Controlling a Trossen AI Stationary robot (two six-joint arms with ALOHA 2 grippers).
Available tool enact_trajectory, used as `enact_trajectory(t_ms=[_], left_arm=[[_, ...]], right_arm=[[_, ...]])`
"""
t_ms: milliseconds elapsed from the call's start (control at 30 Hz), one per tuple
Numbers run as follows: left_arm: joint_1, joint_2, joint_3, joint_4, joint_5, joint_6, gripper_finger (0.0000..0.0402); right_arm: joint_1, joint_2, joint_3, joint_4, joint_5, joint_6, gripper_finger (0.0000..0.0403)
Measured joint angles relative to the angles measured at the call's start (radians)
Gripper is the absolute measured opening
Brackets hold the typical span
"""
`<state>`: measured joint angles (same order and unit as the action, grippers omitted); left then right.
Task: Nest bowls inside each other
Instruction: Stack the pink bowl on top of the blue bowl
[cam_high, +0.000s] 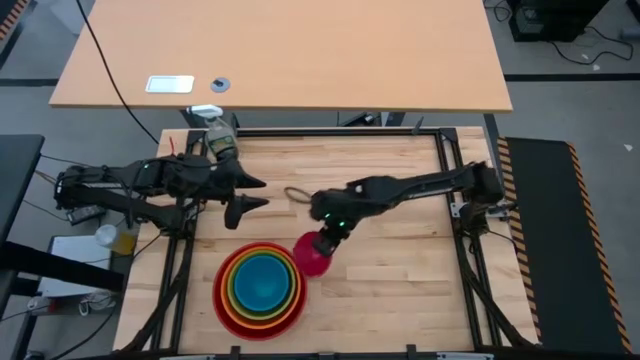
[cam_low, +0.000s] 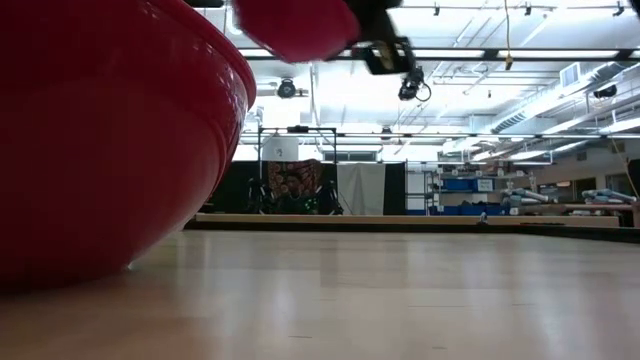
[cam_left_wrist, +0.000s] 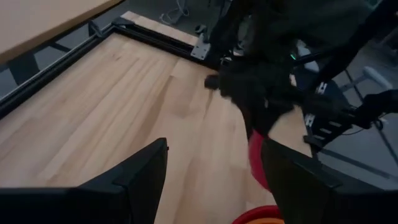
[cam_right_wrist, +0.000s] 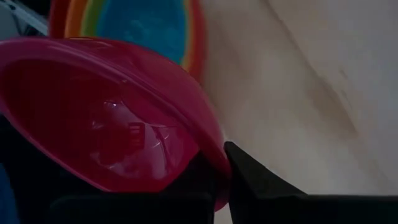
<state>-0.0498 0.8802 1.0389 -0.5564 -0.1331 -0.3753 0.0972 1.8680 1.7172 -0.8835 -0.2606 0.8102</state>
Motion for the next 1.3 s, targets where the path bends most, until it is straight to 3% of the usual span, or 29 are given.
enact_trajectory(t_ms=[233, 500, 633, 833, 1000, 1167, 1300], left_arm=[[0.0, -0.072, 0.0, -0.008, 0.016, -0.052, 0.026], [0.0, -0.171, 0.0, 0.0, 0.055, -0.077, 0.026], [0.0, -0.205, 0.0, -0.003, 0.059, -0.087, 0.026], [0.0, -0.221, 0.0, -0.028, 0.06, -0.112, 0.026], [0.0, -0.22, 0.0, -0.06, 0.06, -0.112, 0.026], [0.0, -0.22, 0.0, -0.081, 0.06, -0.096, 0.026], [0.0, -0.22, 0.0, -0.083, 0.06, -0.086, 0.026]], right_arm=[[0.033, 0.229, 0.316, -0.018, 0.046, -0.065, 0.0025], [0.034, 0.471, 0.64, 0.01, 0.085, -0.244, 0.0028], [0.035, 0.519, 0.616, 0.136, 0.068, -0.344, 0.0029], [0.04, 0.562, 0.615, 0.098, 0.044, -0.492, 0.003], [0.041, 0.571, 0.615, 0.082, -0.019, -0.503, 0.0031], [0.041, 0.569, 0.615, 0.067, -0.009, -0.509, 0.0034], [0.044, 0.567, 0.601, 0.043, 0.001, -0.527, 0.0061]])
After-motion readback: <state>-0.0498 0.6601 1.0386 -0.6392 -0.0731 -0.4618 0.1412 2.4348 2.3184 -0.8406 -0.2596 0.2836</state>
